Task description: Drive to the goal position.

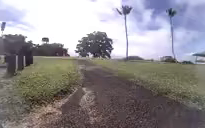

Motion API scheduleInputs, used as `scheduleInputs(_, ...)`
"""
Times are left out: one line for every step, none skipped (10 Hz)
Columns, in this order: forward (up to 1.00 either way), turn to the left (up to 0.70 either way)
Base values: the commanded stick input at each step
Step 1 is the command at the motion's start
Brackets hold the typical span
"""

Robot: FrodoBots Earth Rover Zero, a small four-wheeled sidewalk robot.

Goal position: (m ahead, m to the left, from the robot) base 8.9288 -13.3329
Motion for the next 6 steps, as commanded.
scheduleInputs(0.0,-0.3)
scheduleInputs(0.0,-0.3)
scheduleInputs(0.0,-0.3)
scheduleInputs(0.0,-0.3)
scheduleInputs(0.0,-0.3)
scheduleInputs(0.0,-0.3)
